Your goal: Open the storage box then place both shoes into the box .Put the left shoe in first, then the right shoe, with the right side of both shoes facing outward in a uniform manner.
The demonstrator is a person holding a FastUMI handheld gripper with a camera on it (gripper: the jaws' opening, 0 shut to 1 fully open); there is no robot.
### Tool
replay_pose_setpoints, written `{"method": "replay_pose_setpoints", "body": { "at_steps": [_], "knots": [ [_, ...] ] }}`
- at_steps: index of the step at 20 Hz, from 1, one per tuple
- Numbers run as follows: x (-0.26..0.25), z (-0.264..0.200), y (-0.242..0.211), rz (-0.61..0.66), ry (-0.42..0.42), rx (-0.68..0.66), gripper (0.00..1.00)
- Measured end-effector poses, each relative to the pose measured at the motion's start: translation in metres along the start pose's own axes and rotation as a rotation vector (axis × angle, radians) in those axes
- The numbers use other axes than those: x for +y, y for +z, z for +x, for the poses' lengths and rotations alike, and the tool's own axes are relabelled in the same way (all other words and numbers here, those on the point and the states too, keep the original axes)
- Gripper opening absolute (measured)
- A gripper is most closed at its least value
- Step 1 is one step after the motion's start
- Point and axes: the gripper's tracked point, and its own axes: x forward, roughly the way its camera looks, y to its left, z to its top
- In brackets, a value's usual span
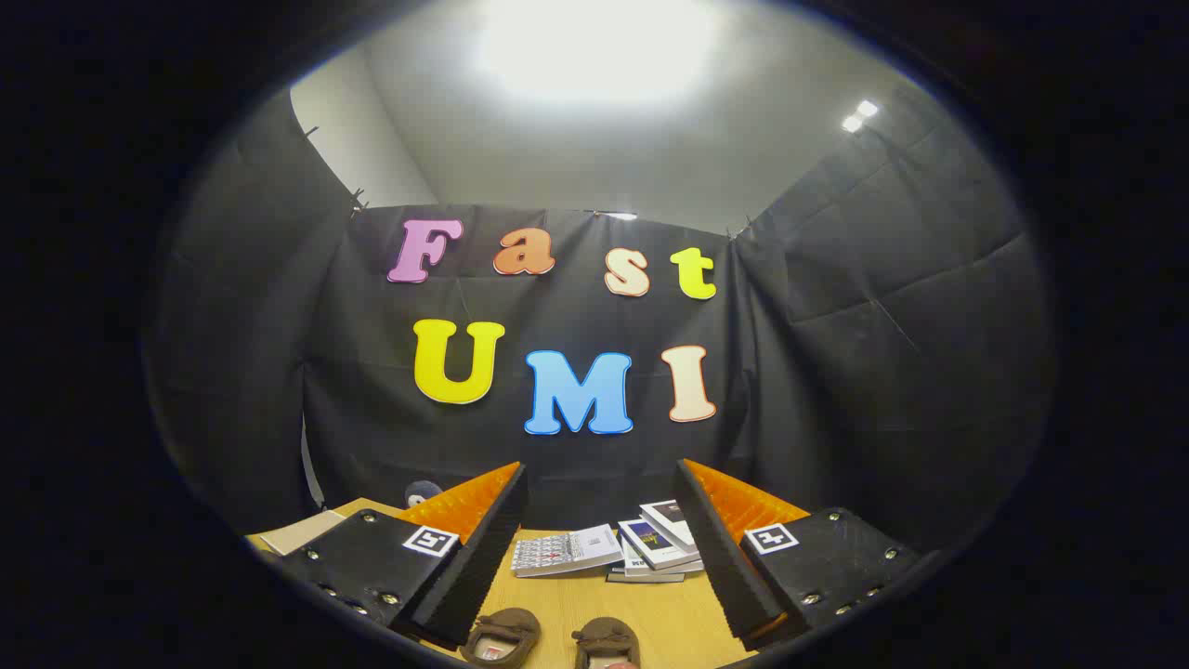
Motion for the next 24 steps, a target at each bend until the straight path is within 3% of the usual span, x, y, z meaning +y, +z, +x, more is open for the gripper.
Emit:
{"method": "replay_pose_setpoints", "body": {
  "at_steps": [18,24],
  "knots": [
    [0.019,0.011,-0.008,0.025,0.07,0.014,0.96],
    [0.037,0.013,-0.023,0.134,0.131,0.049,0.96]
  ]
}}
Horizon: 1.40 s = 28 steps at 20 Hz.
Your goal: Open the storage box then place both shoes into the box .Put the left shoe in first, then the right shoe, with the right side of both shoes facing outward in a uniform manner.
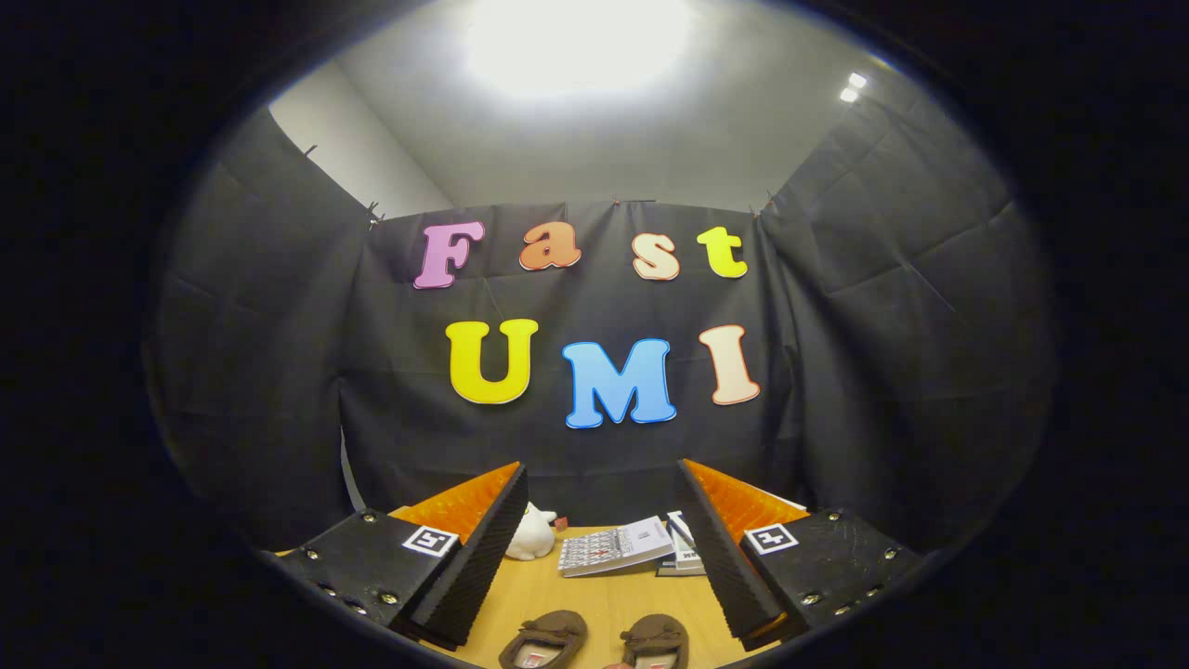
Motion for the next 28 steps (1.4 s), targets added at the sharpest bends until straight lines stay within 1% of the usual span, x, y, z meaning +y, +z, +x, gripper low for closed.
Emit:
{"method": "replay_pose_setpoints", "body": {
  "at_steps": [3,7,18,22,26,28],
  "knots": [
    [0.012,0.004,-0.019,0.118,0.05,0.049,0.97],
    [0.031,0.007,-0.053,0.325,0.107,0.148,0.98],
    [0.081,0.004,-0.158,0.854,0.148,0.437,0.97],
    [0.116,-0.003,-0.191,1.003,0.187,0.542,0.97],
    [0.149,-0.006,-0.215,1.118,0.234,0.636,0.98],
    [0.162,-0.01,-0.226,1.151,0.246,0.681,0.97]
  ]
}}
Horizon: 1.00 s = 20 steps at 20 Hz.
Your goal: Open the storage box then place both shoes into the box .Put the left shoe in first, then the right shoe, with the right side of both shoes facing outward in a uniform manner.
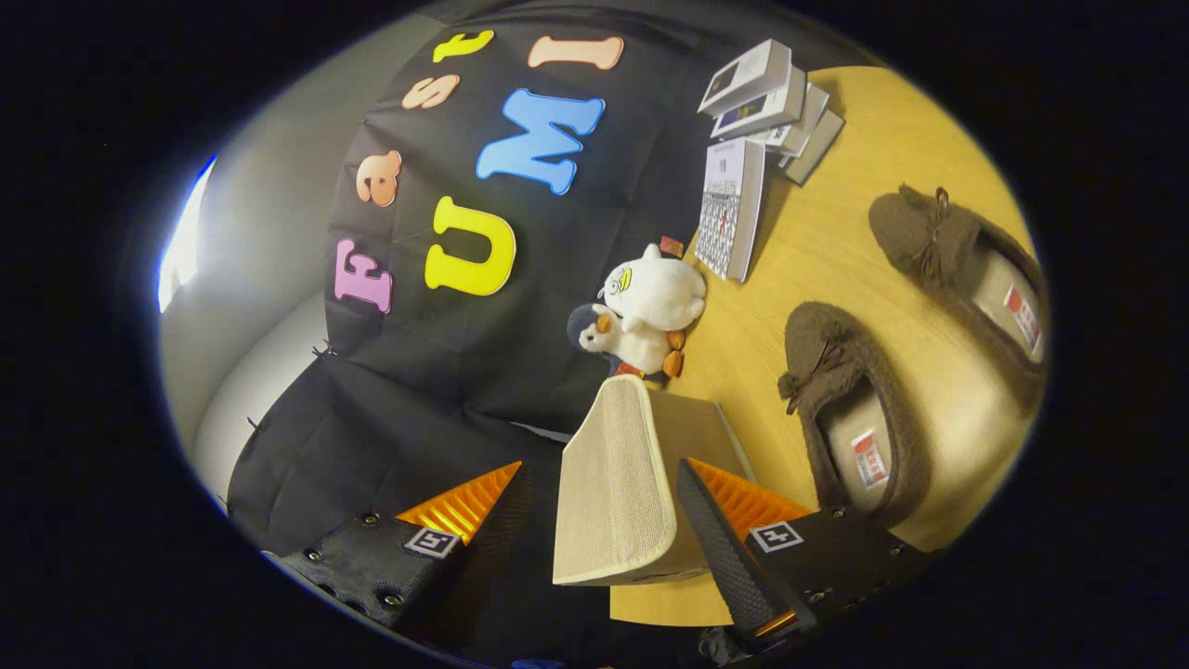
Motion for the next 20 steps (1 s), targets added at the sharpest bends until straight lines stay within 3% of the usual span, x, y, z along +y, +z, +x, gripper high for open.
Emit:
{"method": "replay_pose_setpoints", "body": {
  "at_steps": [9,12,13,16,18,20],
  "knots": [
    [-0.027,0.03,-0.038,0.161,-0.009,0.105,0.98],
    [-0.027,0.035,-0.044,0.202,0.0,0.146,0.92],
    [-0.026,0.036,-0.048,0.21,0.009,0.164,0.76],
    [-0.026,0.038,-0.055,0.209,0.012,0.212,0.74],
    [-0.025,0.04,-0.056,0.22,0.01,0.218,0.33],
    [-0.023,0.038,-0.058,0.183,0.01,0.251,0.31]
  ]
}}
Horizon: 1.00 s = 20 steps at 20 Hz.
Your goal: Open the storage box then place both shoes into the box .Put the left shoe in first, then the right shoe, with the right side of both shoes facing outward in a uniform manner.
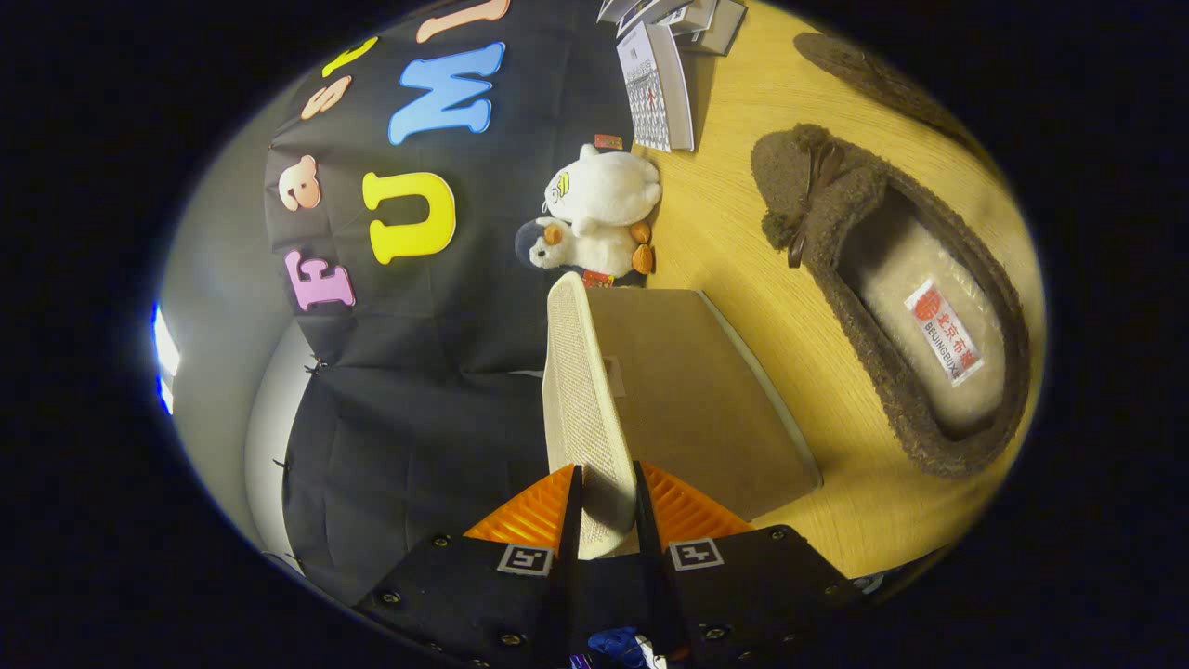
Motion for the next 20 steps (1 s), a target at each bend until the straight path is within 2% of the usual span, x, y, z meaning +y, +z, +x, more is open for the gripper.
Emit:
{"method": "replay_pose_setpoints", "body": {
  "at_steps": [2,3,6,9,20],
  "knots": [
    [0.01,0.0,0.016,-0.019,0.008,-0.057,0.11],
    [0.014,-0.003,0.012,-0.047,0.014,-0.041,0.0],
    [0.027,-0.008,0.01,-0.135,-0.007,-0.022,0.0],
    [0.053,-0.012,0.007,-0.204,0.011,-0.015,0.0],
    [0.145,0.003,-0.013,-0.38,0.035,-0.042,0.0]
  ]
}}
